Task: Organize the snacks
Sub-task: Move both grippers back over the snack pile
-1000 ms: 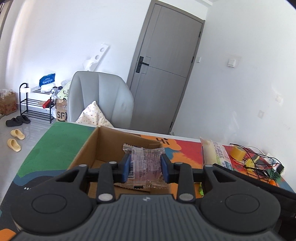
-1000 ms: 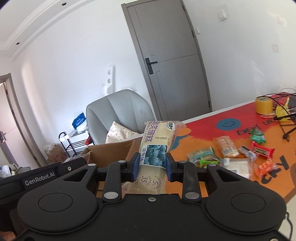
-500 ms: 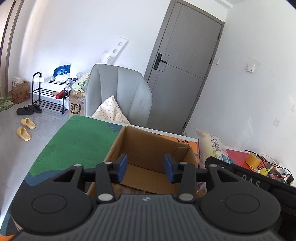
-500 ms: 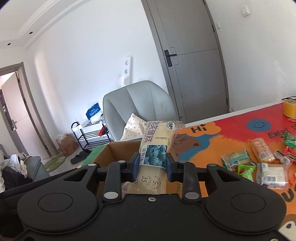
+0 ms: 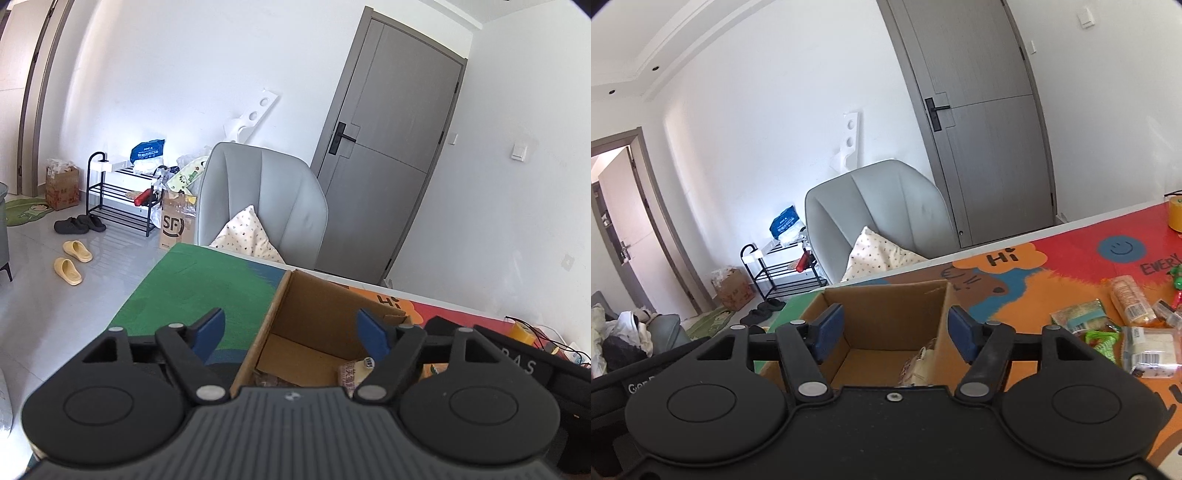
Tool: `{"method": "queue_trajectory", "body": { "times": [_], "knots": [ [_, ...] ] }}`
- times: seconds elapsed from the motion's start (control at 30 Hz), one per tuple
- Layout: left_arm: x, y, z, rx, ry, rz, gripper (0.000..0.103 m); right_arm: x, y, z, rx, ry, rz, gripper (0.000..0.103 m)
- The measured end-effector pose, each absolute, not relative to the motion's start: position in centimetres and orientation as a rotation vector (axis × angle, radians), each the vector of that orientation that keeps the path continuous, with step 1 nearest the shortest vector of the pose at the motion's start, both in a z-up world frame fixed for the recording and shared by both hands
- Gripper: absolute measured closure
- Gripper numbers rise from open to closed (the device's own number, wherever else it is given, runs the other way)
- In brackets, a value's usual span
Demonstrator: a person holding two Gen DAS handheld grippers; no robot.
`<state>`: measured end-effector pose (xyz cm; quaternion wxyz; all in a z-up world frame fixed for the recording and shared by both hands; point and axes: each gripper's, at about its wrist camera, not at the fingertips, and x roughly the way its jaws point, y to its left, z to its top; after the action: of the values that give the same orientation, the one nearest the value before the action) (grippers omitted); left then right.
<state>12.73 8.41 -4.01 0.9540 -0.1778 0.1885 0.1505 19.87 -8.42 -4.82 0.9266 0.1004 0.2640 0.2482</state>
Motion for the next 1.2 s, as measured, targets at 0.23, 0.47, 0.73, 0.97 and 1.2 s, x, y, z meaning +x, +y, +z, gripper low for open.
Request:
{"method": "queue_trajectory", "body": {
  "times": [0.23,0.47,0.73,0.97,1.2],
  "knots": [
    [13.0,6.9,-4.2,-0.341,0.407,0.299,0.013,19.1,-11.8,-5.3,0.201,0.544,0.413,0.033],
    [12.9,4.5,-4.2,-0.312,0.43,0.285,0.011,18.0,-14.4,-5.7,0.211,0.57,0.39,0.032],
    [13.1,1.1,-4.2,-0.274,0.451,0.23,0.009,17.2,-18.2,-6.5,0.242,0.584,0.327,0.028],
    [13.4,-2.0,-4.2,-0.245,0.454,0.166,0.009,16.4,-22.0,-6.8,0.271,0.577,0.262,0.028],
    [14.2,-5.1,-4.7,-0.211,0.47,0.11,0.009,16.1,-25.1,-7.4,0.298,0.581,0.193,0.028]
  ]
}}
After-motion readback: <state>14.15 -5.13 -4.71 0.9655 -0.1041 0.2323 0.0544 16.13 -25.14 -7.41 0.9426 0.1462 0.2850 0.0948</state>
